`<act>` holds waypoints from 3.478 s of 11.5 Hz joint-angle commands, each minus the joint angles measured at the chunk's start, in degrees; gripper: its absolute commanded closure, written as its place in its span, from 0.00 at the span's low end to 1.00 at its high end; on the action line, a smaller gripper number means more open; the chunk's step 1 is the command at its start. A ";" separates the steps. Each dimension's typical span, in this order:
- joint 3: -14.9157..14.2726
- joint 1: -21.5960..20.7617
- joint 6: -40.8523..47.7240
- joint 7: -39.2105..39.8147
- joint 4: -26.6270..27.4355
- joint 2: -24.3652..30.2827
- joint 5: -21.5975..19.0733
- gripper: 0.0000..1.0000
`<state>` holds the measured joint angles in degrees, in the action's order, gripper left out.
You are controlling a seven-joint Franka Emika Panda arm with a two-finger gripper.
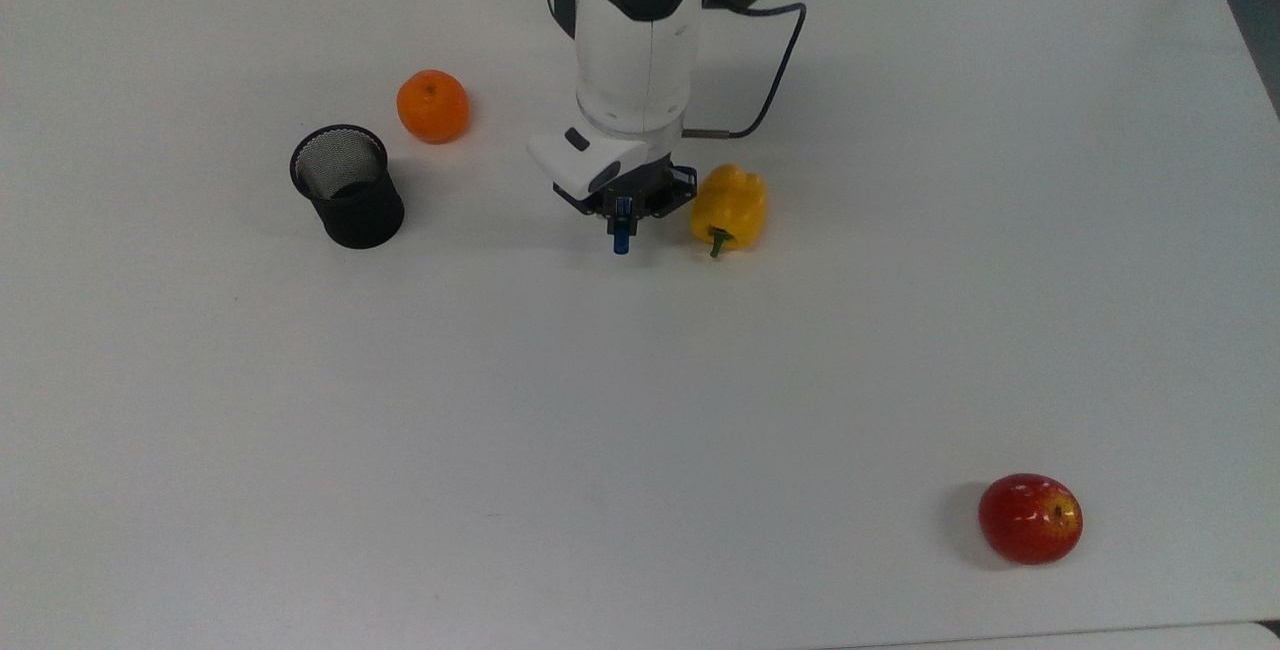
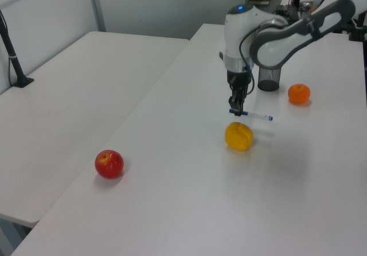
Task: Place marker
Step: 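Carry the marker over the black mesh pen cup, then lower the marker into the cup and open the gripper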
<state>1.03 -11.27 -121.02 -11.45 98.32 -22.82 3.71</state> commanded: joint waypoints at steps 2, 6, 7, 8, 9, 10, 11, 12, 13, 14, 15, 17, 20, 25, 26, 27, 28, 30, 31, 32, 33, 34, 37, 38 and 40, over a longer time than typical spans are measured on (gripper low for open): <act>-0.41 1.59 10.52 -0.68 -2.16 6.46 1.12 0.91; -0.59 4.93 17.99 0.80 -5.15 11.04 1.04 0.91; -1.11 6.07 20.01 2.99 -6.81 11.22 1.04 0.91; -2.24 6.86 20.81 4.58 -7.44 11.31 1.04 0.91; -4.08 7.31 20.65 6.25 -7.53 11.31 1.04 0.91; -6.02 7.92 20.13 8.18 -7.53 11.22 1.04 0.91; -6.64 9.40 19.16 9.76 -7.53 10.96 1.04 0.90; -6.74 11.68 16.54 10.04 -7.36 11.13 0.95 0.90; -6.65 13.36 14.69 10.04 -7.27 11.13 0.86 0.90; -6.65 14.33 12.41 10.13 -6.92 11.22 0.95 0.90; -6.65 15.30 7.86 10.04 -5.96 11.39 1.04 0.90; -6.65 16.71 -1.28 9.60 -3.94 11.48 1.04 0.90; -6.74 17.86 -11.93 9.43 0.10 11.05 1.04 0.90; -6.83 17.94 -15.56 9.34 3.10 9.21 1.21 0.90; -6.83 18.21 -16.00 9.34 3.10 8.15 1.39 0.89; -6.83 18.12 -16.70 9.34 3.54 7.80 1.56 0.89; -6.83 18.12 -16.97 9.34 4.24 7.62 1.56 0.89; -6.83 18.12 -17.06 9.34 4.42 7.09 1.56 0.88; -6.83 18.12 -16.97 9.34 4.59 7.09 1.56 0.88; -6.83 18.12 -16.88 9.34 5.12 7.18 1.65 0.87; -6.83 18.12 -16.80 9.34 5.30 7.18 1.56 0.79; -6.74 18.12 -16.62 9.34 5.30 7.26 1.65 0.69; -6.74 18.03 -16.18 9.34 5.30 7.35 1.65 0.19; -6.74 17.86 -16.09 9.25 5.21 7.53 1.65 0.00; -6.65 17.16 -13.56 9.25 4.51 8.23 1.65 0.00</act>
<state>-5.68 6.69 -136.33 -2.28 101.92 -16.65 4.15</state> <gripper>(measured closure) 0.119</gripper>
